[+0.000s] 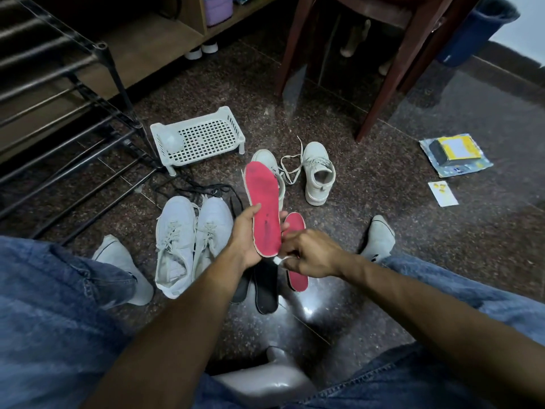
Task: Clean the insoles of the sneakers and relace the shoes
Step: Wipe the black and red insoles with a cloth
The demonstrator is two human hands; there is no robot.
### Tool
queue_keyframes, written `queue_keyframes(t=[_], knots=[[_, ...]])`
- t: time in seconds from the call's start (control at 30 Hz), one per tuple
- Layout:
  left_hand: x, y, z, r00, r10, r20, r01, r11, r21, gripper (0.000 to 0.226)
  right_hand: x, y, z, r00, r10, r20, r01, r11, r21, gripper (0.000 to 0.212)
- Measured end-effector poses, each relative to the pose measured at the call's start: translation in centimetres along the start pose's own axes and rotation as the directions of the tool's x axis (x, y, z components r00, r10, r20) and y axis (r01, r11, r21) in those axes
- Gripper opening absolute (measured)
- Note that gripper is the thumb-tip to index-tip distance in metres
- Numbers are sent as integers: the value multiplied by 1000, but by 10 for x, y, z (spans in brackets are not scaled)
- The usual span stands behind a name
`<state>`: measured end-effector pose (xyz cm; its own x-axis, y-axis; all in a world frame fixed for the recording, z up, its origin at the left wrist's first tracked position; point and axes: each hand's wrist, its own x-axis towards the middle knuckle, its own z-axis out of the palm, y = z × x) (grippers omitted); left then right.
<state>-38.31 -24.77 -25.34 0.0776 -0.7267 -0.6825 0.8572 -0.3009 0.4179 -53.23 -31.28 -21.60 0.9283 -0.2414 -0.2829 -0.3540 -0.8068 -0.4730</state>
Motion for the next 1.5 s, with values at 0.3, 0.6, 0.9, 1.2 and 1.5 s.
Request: queue_keyframes(t=[0.3,0.6,0.9,1.2,1.5], knots=[[4,-11,6,999,10,53,-9,1000,-6,52,27,11,-27,907,214,-364,-194,977,90,14],[2,-10,-2,997,-10,-73,3,995,-97,58,26,-4,14,990,69,-125,-48,985,163,10],[27,-17,3,984,71,-166,-33,975,220,42,5,51,-6,951,293,100,-276,949,-154,19],[39,-59,-14,981,-7,-196,60,961,271,28,8,86,29,754,599,269,-594,447,669,9],[72,-82,-14,955,-91,-281,189,919,346,30,8,111,79,684,621,382,-610,200,767,8]])
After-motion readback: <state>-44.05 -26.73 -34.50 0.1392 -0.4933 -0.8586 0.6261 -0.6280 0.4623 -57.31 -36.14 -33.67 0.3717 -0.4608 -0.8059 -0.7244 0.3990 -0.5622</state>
